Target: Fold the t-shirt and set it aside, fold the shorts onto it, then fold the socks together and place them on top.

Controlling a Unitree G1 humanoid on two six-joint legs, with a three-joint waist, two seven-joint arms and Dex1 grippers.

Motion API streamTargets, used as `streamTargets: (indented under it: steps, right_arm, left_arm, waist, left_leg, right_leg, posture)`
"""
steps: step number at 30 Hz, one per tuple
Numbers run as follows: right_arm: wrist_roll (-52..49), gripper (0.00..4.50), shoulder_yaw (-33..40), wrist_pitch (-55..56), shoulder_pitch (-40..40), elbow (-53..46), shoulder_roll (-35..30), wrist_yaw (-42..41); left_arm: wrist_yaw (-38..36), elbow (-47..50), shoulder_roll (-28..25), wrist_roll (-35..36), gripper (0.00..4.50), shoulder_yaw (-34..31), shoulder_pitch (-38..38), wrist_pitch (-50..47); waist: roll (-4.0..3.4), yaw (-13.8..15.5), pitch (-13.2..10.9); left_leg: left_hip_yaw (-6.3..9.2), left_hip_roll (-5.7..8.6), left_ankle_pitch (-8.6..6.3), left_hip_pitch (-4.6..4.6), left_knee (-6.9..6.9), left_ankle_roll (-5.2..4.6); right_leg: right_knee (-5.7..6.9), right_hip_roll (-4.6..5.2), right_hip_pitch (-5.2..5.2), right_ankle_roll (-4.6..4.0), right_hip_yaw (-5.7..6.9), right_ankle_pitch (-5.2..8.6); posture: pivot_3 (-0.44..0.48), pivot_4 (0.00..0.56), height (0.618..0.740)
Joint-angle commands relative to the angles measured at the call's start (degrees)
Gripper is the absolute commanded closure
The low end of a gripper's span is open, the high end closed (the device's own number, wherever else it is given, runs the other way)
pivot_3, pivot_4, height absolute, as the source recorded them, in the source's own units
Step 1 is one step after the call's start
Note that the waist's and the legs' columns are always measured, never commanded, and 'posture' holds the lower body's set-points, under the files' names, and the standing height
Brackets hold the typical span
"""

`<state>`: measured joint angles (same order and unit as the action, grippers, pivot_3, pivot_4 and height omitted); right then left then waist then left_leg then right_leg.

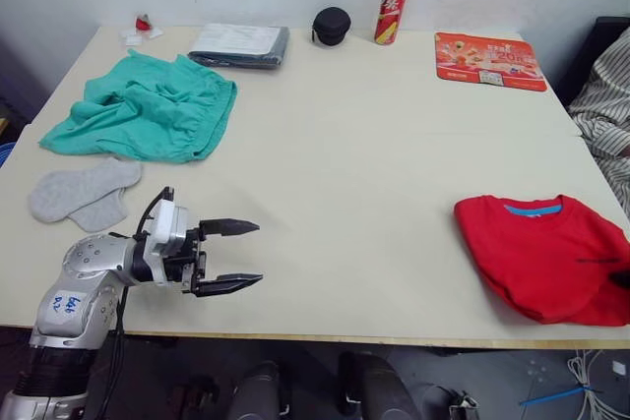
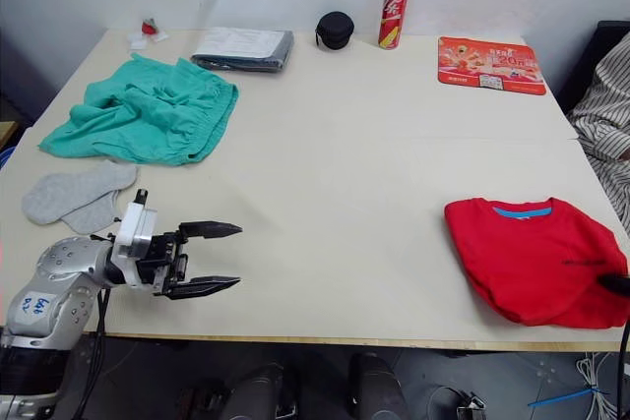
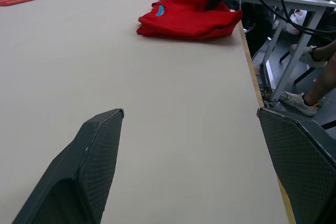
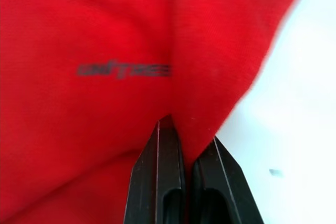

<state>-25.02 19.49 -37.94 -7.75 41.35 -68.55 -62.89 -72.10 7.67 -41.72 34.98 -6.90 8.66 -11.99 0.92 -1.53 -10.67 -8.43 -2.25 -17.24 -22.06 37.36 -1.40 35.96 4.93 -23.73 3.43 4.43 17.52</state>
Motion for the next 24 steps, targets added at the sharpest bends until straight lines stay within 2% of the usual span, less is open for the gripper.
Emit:
streamTargets:
  steps: [1,6,9,12,15,17,20,22,24]
  right_arm:
    - [-3.4,3.8,5.9,-3.4,4.7,-8.6,0.2,-2.0]
    - [0.2,2.07,11.8,1.6,17.0,-15.9,0.0,-1.4]
    - [2.8,1.08,19.9,12.3,23.8,-17.5,1.0,-1.8]
    - [3.9,0.02,25.4,26.5,25.4,-17.5,2.7,-3.5]
    - [1.9,0.02,29.4,37.1,25.2,-23.5,6.0,-6.9]
    - [-1.4,0.02,29.6,38.2,25.5,-31.4,8.8,-9.4]
    - [-5.0,0.02,26.7,38.2,26.1,-42.5,13.3,-10.8]
    - [-5.7,0.0,24.1,38.2,25.6,-48.1,16.7,-8.5]
    - [-3.5,0.0,17.9,43.8,25.6,-53.8,21.2,-8.4]
  left_arm:
    - [-0.6,-0.1,-1.3,-0.1,0.25,-1.8,-0.2,0.1]
    - [-0.6,0.0,-2.0,-0.2,0.25,-2.5,-1.7,-0.5]
    - [0.0,-1.7,-2.7,-1.0,0.25,-4.8,-3.5,0.5]
    - [0.7,-3.7,-3.0,-1.9,0.25,-6.8,-4.7,1.8]
    - [3.2,-6.8,-3.2,-3.5,0.25,-11.4,-7.4,4.3]
    - [5.0,-8.3,-3.3,-4.6,0.25,-14.8,-9.9,6.0]
    - [7.7,-8.3,-3.2,-4.7,0.25,-19.4,-14.0,5.9]
    - [8.8,-8.1,-3.1,-4.3,0.12,-22.0,-16.7,5.2]
    - [12.0,-8.4,-2.1,-4.7,0.12,-27.0,-21.1,5.1]
  waist:
    - [-0.05,0.0,0.0]
    - [-0.07,0.2,0.0]
    - [-0.14,0.3,0.0]
    - [-0.13,0.0,0.0]
    - [-0.06,-0.3,0.0]
    - [-0.06,-0.4,0.0]
    - [-0.04,-0.2,0.0]
    - [-0.03,0.0,0.0]
    - [0.01,0.0,0.0]
  left_leg:
    - [0.0,0.0,0.0,0.0,0.0,0.0]
    - [0.03,0.0,-0.03,0.05,-0.07,0.03]
    - [0.0,0.02,-0.04,0.05,-0.16,0.03]
    - [-0.01,0.02,-0.06,0.06,-0.15,0.04]
    - [-0.06,-0.01,-0.1,0.21,-0.15,0.14]
    - [-0.14,-0.17,-0.11,0.49,-0.22,0.18]
    - [-0.14,-0.44,-0.14,0.59,-0.29,0.2]
    - [-0.08,-0.47,-0.16,0.61,-0.31,0.23]
    - [-0.05,-0.49,-0.25,0.63,-0.32,0.4]
  right_leg:
    - [0.01,0.0,-0.01,0.0,-0.01,0.0]
    - [-0.02,0.01,0.03,0.0,0.0,0.0]
    - [-0.1,0.03,0.02,0.0,-0.01,0.0]
    - [-0.11,0.0,0.02,0.01,-0.01,0.01]
    - [-0.09,-0.06,0.13,0.01,-0.08,0.0]
    - [-0.08,-0.22,0.3,0.0,-0.2,0.01]
    - [-0.02,-0.41,0.3,-0.13,-0.23,0.08]
    - [0.04,-0.42,0.29,-0.22,-0.2,0.13]
    - [0.06,-0.41,0.29,-0.31,-0.18,0.16]
  posture:
    - [0.0,0.15,0.74]
    - [0.0,0.15,0.74]
    - [0.0,0.15,0.74]
    - [0.0,0.15,0.74]
    - [0.0,0.15,0.74]
    - [0.0,0.15,0.74]
    - [0.0,0.15,0.74]
    - [0.0,0.15,0.74]
    - [0.0,0.15,0.74]
